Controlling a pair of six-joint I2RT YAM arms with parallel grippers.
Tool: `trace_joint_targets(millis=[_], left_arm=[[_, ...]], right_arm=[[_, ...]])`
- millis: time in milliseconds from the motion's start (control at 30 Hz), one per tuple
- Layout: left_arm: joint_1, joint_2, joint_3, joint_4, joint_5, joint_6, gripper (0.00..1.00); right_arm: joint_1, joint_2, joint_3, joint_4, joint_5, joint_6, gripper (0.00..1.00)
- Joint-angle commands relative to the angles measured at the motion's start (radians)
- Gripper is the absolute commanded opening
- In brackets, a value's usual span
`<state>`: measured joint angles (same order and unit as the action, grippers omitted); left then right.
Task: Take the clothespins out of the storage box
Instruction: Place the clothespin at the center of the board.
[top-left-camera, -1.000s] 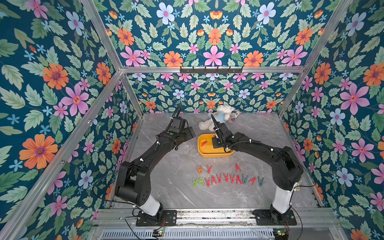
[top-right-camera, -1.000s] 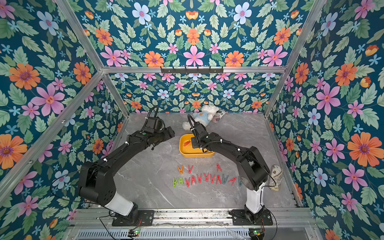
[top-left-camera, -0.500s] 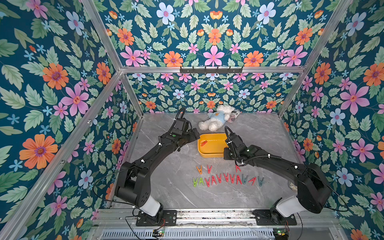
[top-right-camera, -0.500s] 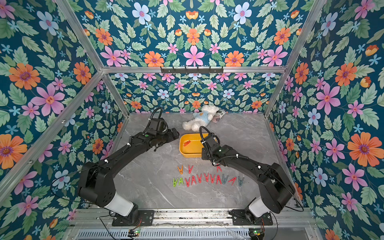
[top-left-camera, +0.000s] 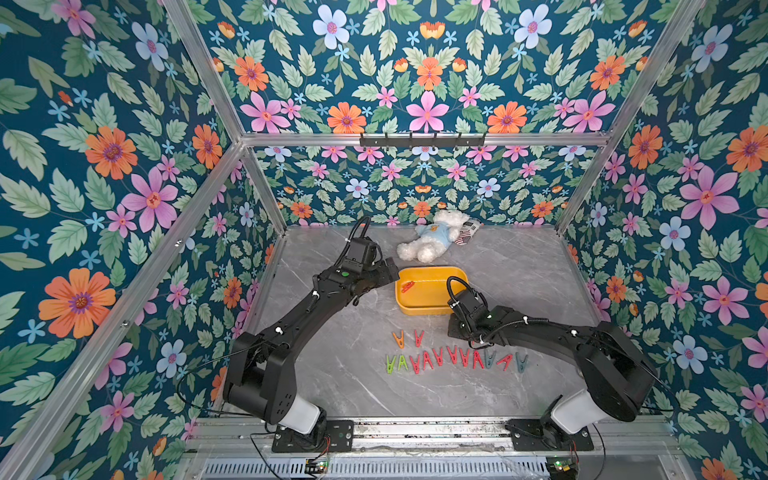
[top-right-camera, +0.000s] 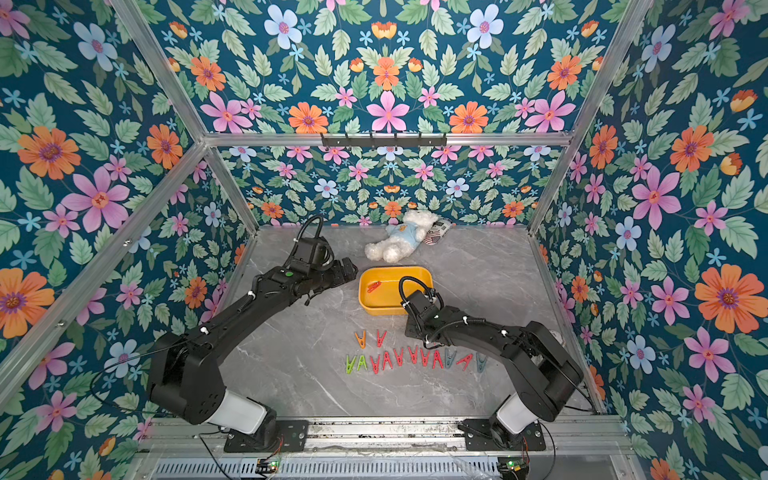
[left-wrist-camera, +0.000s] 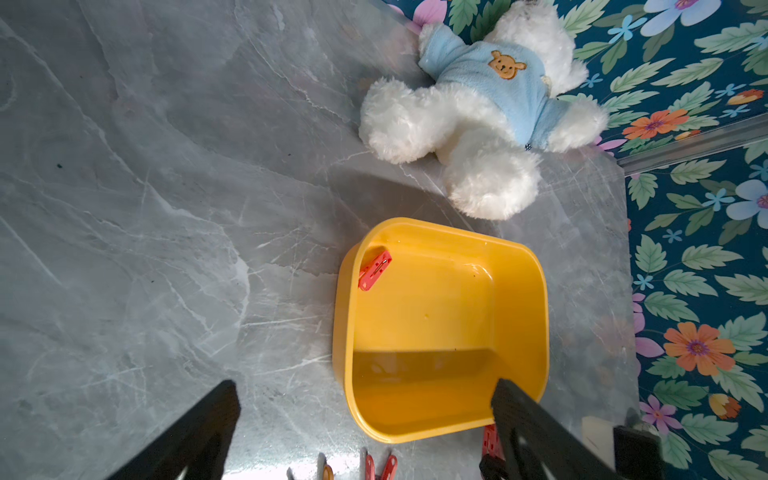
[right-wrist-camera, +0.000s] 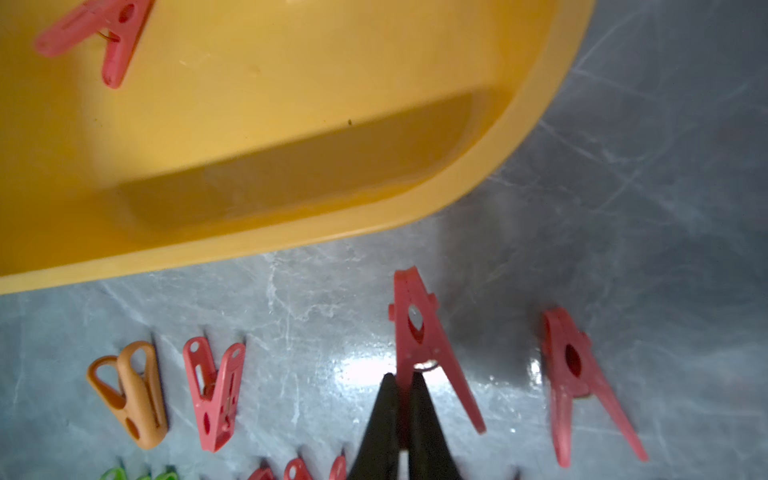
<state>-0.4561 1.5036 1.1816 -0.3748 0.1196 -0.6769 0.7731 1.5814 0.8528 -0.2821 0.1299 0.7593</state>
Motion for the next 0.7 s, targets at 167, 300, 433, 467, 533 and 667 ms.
trace_joint_targets(millis=[167,300,433,467,533,667], left_arm=[[0.0,-0.011,-0.012,-0.023,-0.015,0.008,0.98],[0.0,-0.009,-0.013,-0.023,-0.014,0.01,0.97],[0.0,-0.008,-0.016,-0.023,-0.018,0.011,0.98],[0.0,-0.008,-0.016,-0.023,-0.019,0.011,0.98],[0.0,-0.006,-0.016,-0.023,-0.02,0.012,0.98],[0.0,0.0,-0.01,-0.024,-0.02,0.017,0.98]], right_arm=[[0.0,0.025,-0.023,0.016,0.007,0.074,0.0],[0.001,0.032,-0.035,0.015,0.014,0.069,0.01],[0.0,0.049,-0.035,0.005,0.029,0.065,0.01],[0.002,0.052,-0.035,0.003,0.032,0.063,0.02],[0.001,0.058,-0.036,0.004,0.033,0.059,0.05],[0.0,0.043,-0.034,0.009,0.034,0.051,0.18]])
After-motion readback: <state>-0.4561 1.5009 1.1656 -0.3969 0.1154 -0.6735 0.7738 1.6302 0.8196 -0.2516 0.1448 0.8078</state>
